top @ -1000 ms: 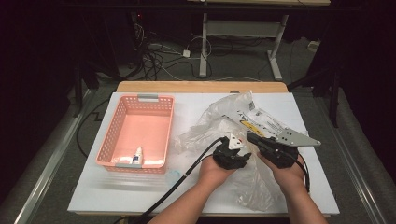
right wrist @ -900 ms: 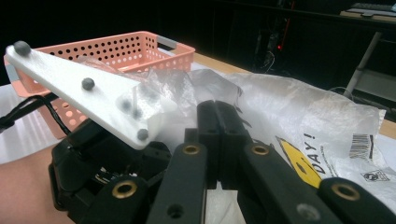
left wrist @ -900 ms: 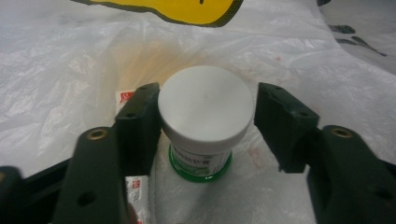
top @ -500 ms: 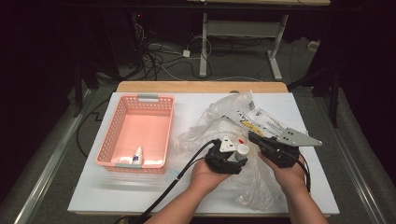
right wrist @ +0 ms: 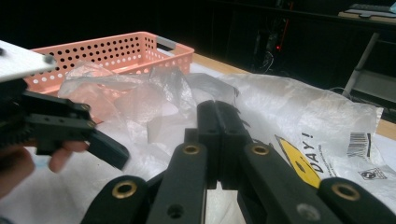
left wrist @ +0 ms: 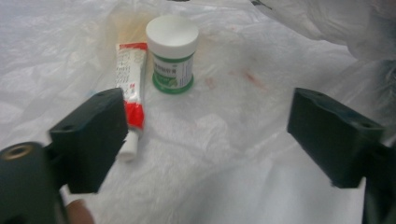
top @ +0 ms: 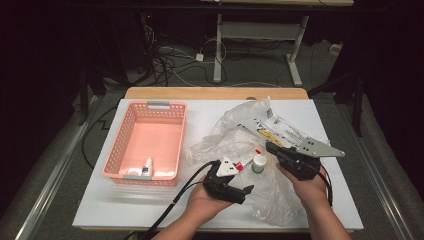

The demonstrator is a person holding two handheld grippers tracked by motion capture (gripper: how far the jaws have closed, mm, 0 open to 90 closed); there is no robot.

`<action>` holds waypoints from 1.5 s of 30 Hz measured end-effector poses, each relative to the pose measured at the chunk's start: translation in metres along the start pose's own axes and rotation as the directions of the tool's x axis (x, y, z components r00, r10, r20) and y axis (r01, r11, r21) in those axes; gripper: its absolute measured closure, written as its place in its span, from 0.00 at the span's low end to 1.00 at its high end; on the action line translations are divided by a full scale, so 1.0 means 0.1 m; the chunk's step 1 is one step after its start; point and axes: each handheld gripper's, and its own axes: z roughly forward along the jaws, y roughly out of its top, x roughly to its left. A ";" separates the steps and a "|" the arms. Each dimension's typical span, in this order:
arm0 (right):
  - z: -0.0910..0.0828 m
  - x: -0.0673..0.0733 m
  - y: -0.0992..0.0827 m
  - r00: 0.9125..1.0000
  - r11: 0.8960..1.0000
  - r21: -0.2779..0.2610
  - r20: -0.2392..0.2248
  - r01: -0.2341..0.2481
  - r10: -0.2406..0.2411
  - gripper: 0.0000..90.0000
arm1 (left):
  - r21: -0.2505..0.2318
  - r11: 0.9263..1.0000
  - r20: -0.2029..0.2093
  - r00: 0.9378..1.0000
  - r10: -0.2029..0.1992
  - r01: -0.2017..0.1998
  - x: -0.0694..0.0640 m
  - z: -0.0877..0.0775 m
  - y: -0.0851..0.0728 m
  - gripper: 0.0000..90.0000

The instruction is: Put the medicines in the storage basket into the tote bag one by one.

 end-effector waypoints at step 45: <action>-0.01 -0.02 -0.01 1.000 1.000 -0.002 0.009 -0.007 0.007 1.00 | -0.101 0.982 -0.344 0.921 -0.183 0.158 0.95 -1.55 -0.59 0.00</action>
